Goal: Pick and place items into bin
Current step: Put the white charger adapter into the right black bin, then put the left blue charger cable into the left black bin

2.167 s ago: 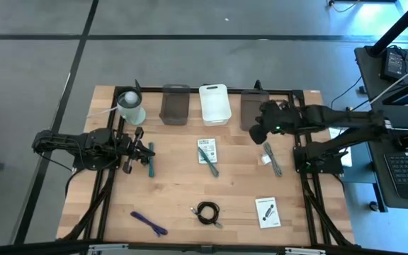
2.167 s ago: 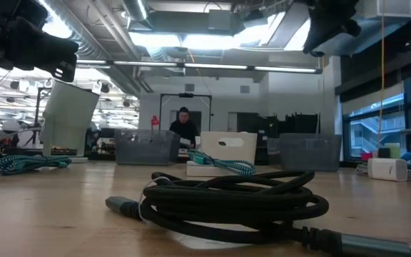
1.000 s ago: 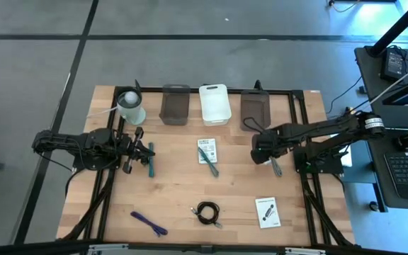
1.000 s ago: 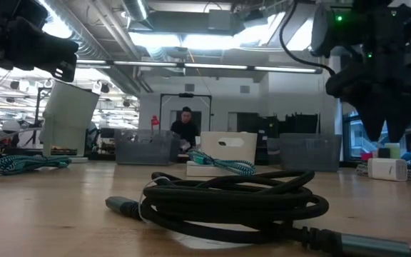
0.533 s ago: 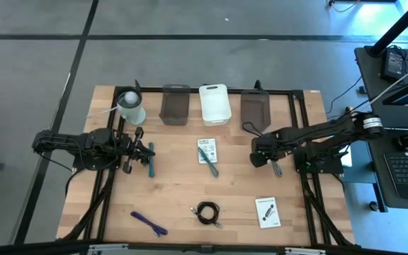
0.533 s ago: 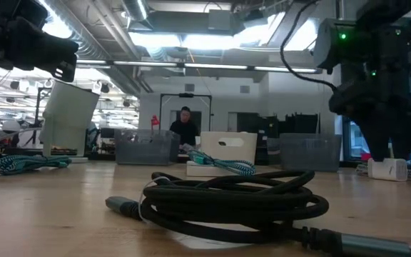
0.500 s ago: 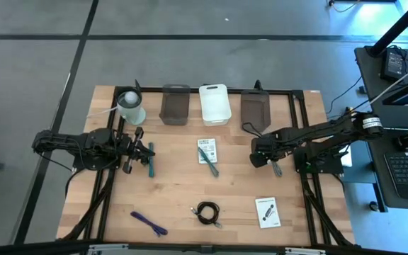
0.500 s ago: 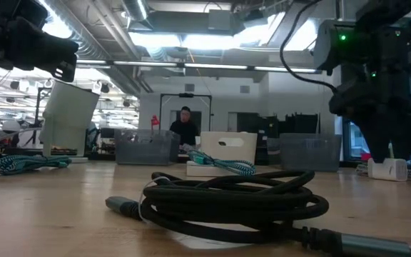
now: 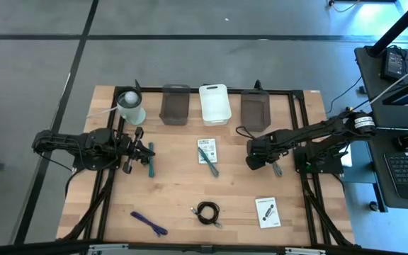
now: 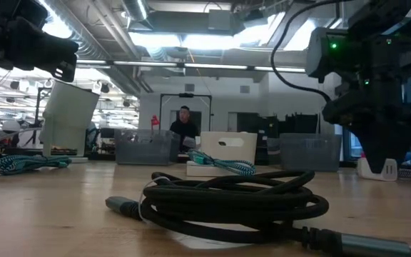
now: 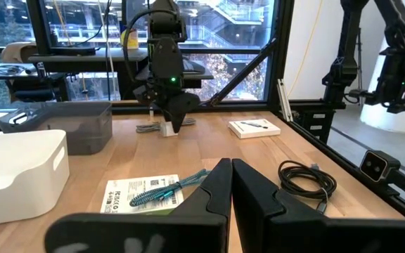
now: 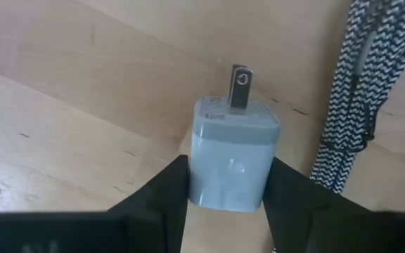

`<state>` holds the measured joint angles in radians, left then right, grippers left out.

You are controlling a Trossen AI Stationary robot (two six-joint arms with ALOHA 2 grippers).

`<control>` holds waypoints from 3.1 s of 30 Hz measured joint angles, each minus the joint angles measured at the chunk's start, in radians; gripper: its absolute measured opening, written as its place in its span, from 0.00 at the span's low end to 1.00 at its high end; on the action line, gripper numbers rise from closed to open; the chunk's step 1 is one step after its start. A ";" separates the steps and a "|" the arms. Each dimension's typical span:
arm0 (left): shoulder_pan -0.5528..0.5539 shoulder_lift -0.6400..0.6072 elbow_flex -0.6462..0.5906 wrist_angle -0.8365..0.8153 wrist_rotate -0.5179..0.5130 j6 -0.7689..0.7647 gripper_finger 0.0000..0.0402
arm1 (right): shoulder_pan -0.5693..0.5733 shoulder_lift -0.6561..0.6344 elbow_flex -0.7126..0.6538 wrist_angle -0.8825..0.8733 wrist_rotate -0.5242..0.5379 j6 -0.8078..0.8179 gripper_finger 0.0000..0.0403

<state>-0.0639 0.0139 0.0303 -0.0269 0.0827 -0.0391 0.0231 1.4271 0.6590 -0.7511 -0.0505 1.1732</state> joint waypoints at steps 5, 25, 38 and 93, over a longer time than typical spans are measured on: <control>0.000 0.000 0.000 0.000 0.000 0.000 0.02 | 0.000 -0.054 0.015 -0.021 0.010 0.000 0.36; 0.000 0.000 0.000 0.000 -0.002 0.000 0.02 | -0.362 -0.168 0.585 -0.227 0.314 -0.472 0.36; 0.000 0.000 0.000 0.000 -0.002 0.000 0.02 | -0.700 0.216 0.623 -0.284 0.136 -0.829 0.36; 0.000 0.000 0.000 0.002 -0.126 -0.071 0.02 | -0.722 0.091 0.612 -0.273 0.082 -0.751 0.46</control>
<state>-0.0639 0.0135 0.0303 -0.0250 -0.0437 -0.1101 -0.6990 1.5177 1.2709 -1.0238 0.0319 0.4222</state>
